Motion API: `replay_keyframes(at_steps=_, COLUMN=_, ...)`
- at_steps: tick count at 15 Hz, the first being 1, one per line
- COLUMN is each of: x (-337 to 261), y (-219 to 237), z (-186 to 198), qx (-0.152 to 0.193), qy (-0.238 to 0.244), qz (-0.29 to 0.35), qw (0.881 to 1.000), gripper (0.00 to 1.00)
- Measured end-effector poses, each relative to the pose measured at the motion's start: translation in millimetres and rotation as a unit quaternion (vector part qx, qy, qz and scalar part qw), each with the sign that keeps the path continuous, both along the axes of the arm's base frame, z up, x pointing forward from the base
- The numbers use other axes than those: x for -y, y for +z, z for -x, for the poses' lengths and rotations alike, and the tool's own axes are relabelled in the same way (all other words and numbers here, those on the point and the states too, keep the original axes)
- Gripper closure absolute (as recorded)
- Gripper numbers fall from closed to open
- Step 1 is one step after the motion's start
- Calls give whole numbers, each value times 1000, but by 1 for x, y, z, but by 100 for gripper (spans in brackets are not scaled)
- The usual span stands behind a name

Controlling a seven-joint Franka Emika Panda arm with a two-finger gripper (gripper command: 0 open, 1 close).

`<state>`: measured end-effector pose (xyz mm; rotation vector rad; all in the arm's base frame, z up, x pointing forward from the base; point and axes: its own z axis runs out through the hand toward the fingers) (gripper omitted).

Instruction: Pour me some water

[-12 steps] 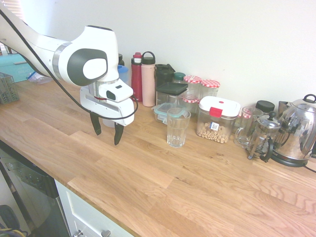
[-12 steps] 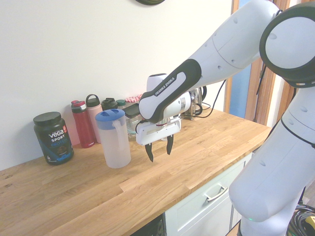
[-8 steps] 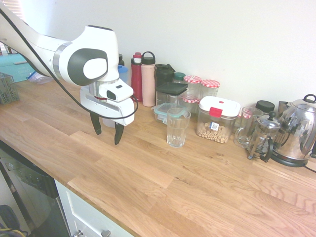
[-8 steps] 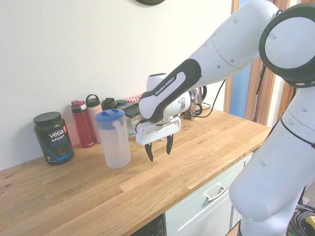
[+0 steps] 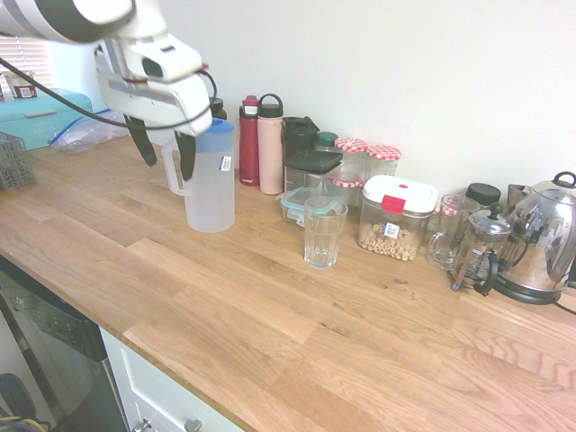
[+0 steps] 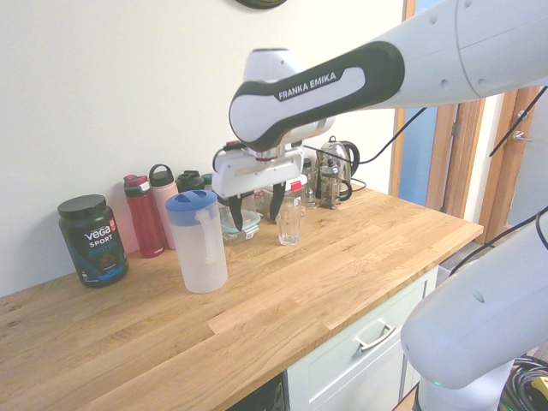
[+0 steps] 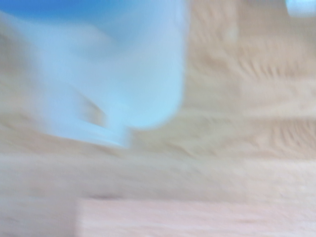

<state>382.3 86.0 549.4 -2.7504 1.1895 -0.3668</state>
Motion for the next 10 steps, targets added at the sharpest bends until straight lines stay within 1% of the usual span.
replay_keyframes(at_steps=2, x=-30, y=12, z=1, qx=12, qy=-4, qz=4, qw=1000, gripper=0)
replay_keyframes(at_steps=4, x=-52, y=8, z=-9, qx=15, qy=-11, qz=3, qw=1000, gripper=0)
replay_keyframes(at_steps=10, x=-74, y=-25, z=-65, qx=-3, qy=-13, qz=10, qw=1000, gripper=0)
